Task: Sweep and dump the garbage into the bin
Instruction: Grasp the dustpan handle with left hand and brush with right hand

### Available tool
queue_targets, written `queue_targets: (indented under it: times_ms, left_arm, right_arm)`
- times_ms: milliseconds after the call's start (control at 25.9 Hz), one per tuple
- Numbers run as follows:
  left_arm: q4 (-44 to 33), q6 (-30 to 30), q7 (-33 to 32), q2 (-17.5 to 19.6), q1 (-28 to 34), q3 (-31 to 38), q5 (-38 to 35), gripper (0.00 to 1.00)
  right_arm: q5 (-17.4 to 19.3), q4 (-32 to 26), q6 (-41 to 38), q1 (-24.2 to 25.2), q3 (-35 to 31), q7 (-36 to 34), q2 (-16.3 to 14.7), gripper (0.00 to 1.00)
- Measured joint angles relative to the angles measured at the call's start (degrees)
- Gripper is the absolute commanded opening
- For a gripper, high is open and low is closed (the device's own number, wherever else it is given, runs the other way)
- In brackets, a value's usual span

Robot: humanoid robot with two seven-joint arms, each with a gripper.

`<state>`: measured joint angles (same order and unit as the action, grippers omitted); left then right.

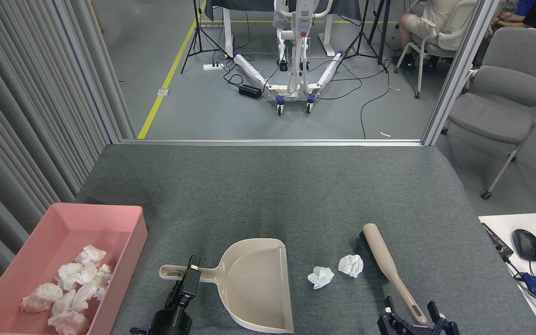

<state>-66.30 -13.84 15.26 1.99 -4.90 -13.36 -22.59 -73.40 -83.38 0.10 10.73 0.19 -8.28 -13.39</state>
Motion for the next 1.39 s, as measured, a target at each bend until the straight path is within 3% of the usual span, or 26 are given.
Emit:
queue_targets:
  times_ms: [77,387,541,657,1315,1392]
  left_arm:
    - [0.2,0.0,1.3,0.0,0.0,0.0,0.0,0.72]
    - [-0.1,0.4,3.9,-0.1,0.3,0.0,0.5,0.72]
    - [0.0,0.5,4.8,0.0,0.5,-0.1,1.2,0.69]
    - [0.1,0.5,5.1,0.0,0.5,-0.1,1.3,0.66]
    - [1.0,0.5,7.3,-0.2,0.3,-0.3,0.9,0.41]
    - [0.9,0.4,7.4,-0.1,0.4,-0.4,0.8,0.34]
  right_arm:
    - [0.0,0.4,0.0,-0.3,0.0,-0.1,-0.1,0.86]
    - [-0.2,1.8,-0.5,-0.5,0.0,-0.3,-0.1,0.3]
    - [-0.2,2.2,-0.8,-0.5,0.1,-0.4,-0.1,0.11]
    - [-0.2,2.3,-1.1,-0.4,0.1,-0.2,-0.1,0.02]
    - [-0.8,1.0,-3.3,0.3,0.6,-0.6,0.2,0.0]
    - [-1.0,-0.2,-3.9,0.8,1.6,-0.7,0.5,0.0]
